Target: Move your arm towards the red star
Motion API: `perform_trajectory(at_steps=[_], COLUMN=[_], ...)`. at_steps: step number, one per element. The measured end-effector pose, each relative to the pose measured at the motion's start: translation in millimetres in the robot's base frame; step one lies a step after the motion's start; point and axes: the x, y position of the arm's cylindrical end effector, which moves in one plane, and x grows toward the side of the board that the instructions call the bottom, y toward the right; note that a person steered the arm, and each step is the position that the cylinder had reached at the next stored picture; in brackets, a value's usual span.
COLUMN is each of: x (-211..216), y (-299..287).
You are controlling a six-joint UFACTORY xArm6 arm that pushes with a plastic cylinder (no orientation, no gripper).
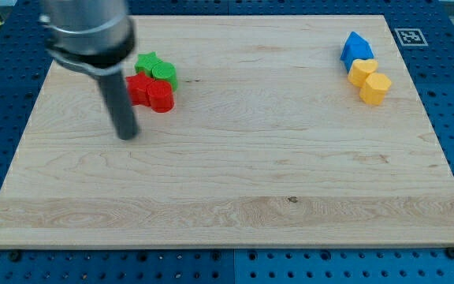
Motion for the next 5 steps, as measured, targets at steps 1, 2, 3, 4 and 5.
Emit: perform_trajectory(at_steps=[1, 2, 3, 4, 5], x=[-26.1, -62.0, -71.6, -71.6, -78.5], y=[-30.3, -30.3, -26.8, -11.1, -0.9])
